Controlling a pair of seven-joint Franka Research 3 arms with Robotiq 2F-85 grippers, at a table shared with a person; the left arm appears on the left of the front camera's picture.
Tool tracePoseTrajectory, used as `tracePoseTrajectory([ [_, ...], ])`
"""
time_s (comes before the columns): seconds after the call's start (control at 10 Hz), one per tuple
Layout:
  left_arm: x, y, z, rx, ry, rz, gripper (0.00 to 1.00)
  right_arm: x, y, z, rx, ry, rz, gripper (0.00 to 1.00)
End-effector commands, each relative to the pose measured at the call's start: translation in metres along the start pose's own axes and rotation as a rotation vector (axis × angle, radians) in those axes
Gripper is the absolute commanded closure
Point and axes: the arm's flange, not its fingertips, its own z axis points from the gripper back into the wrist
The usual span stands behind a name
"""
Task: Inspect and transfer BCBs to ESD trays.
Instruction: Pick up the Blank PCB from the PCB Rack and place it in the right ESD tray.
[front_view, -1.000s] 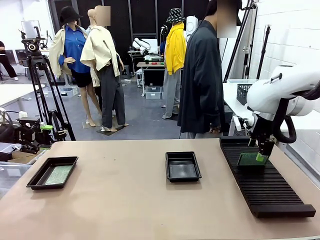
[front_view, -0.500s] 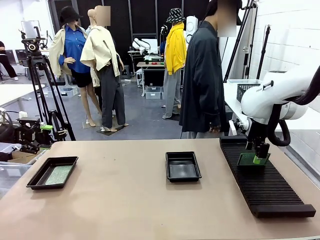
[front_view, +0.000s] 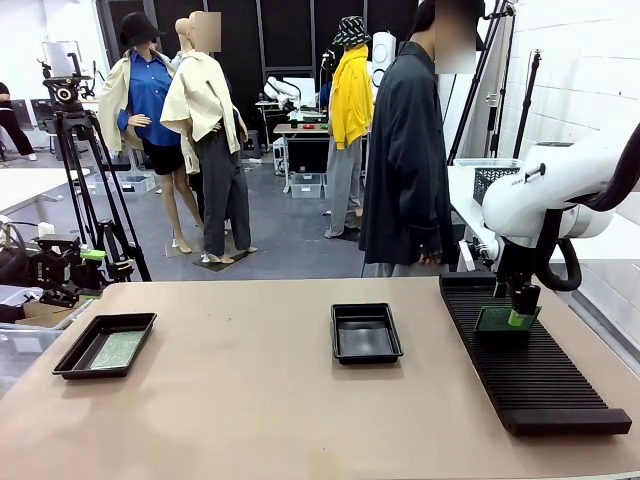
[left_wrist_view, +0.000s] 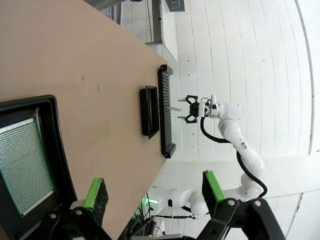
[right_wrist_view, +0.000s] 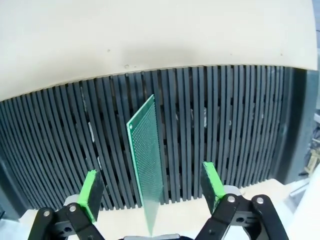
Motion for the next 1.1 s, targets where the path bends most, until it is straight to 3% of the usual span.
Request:
tracePoseTrajectory([
  [0.0, -0.0006, -0.0035, 0.0004, 0.019, -0.001, 0.002, 0.00, 0.0012, -0.0030, 0.0001, 0.000, 0.027, -0.010, 0.07],
  [0.2, -0.0006, -0.0035, 0.0004, 0.019, -0.001, 0.002, 0.00, -0.0007, -0.0035, -0.0011, 0.004, 0.029, -0.010, 0.23],
  [0.9, -0.0006, -0.0035, 0.0004, 0.019, -0.001, 0.002, 0.00, -0.0041, -0.0034, -0.0035, 0.011, 0.041, -0.003, 0.99],
  [1.0, -0.0006, -0.0035, 0.0004, 0.019, -0.001, 0.002, 0.00, -0.0044, -0.0029, -0.0046, 0.012, 0.045, -0.005, 1.00],
])
